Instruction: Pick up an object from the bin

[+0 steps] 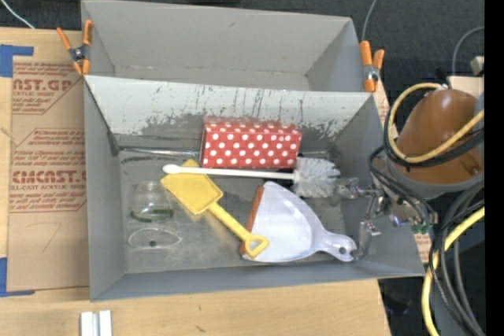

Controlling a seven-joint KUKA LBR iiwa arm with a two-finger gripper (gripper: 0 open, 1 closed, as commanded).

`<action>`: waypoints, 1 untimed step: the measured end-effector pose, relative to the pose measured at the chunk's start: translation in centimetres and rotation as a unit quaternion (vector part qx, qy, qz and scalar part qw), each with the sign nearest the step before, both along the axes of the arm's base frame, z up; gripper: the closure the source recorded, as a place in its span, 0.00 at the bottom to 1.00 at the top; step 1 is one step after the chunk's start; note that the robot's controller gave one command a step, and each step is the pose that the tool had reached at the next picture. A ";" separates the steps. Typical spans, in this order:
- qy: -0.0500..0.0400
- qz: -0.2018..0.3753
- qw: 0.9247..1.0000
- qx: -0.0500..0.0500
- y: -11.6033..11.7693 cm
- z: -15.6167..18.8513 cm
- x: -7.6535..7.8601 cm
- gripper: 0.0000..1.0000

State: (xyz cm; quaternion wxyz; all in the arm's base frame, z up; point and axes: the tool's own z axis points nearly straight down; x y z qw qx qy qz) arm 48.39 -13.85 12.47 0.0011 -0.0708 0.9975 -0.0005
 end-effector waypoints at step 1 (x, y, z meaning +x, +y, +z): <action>-0.003 0.133 0.991 0.000 3.2 -2.6 -0.1 0.00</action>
Offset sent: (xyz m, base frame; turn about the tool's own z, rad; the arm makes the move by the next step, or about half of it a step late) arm -0.0043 0.0264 -0.0547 -0.2204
